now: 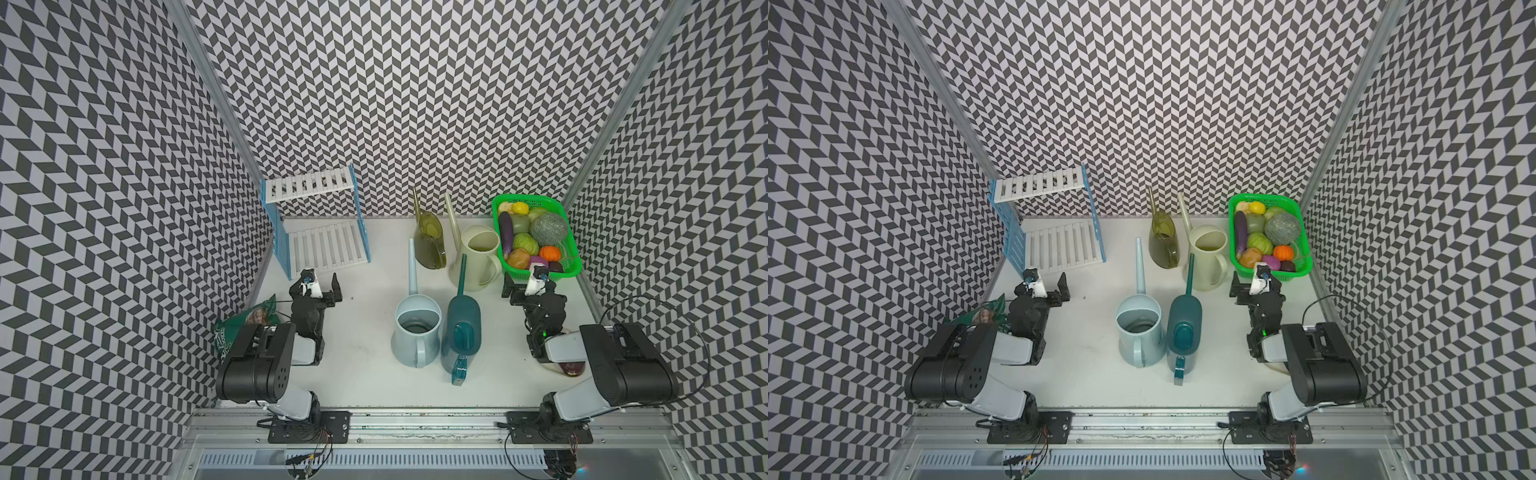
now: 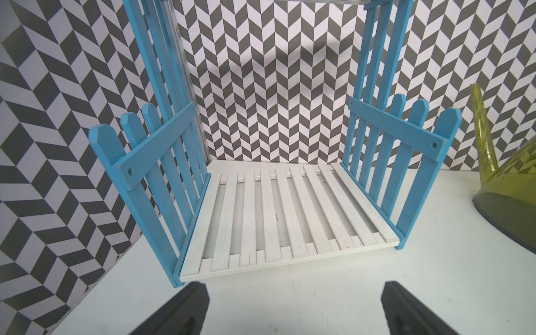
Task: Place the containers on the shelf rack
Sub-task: Move the shelf to the center of the board.
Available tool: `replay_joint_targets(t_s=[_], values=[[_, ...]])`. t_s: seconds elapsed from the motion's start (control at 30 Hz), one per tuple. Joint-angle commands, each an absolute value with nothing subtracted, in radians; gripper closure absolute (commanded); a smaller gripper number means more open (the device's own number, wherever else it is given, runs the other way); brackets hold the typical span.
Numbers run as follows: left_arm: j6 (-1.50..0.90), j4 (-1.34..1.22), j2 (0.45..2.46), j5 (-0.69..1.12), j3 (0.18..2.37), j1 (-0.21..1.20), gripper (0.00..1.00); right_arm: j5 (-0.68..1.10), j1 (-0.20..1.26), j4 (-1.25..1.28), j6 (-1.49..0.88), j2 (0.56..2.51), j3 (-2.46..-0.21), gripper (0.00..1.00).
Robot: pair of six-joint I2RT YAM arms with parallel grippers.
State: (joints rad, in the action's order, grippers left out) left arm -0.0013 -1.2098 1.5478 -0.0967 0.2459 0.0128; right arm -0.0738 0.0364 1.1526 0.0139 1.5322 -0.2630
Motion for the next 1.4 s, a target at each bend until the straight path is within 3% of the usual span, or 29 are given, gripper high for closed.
replay_joint_targets(t_s=[0.0,0.5,0.67,0.9,1.03,1.2,1.37], values=[[0.003,-1.221,1.551,-0.071,0.262,0.014,0.0,-0.08,0.037,1.204,0.003,1.528,-0.272,0.0],[0.022,-1.206,1.538,-0.033,0.269,0.014,0.0,-0.095,0.038,1.235,-0.006,1.509,-0.255,0.0],[0.061,-0.939,1.384,0.037,0.349,0.014,0.0,-0.123,0.038,1.037,-0.025,1.324,-0.269,0.0],[0.188,-0.332,1.314,0.078,0.621,0.01,0.0,-0.132,0.038,0.636,-0.15,1.005,-0.359,0.0],[0.215,-0.157,1.29,0.021,0.723,-0.008,0.0,0.018,0.038,0.381,-0.233,0.878,-0.509,0.0],[0.176,0.163,1.322,-0.025,0.971,-0.065,0.0,0.313,0.074,0.283,-0.34,0.898,-0.728,0.03],[0.131,0.344,1.383,-0.052,1.182,-0.162,0.0,0.195,0.393,0.094,-0.227,1.068,-1.039,0.03]])
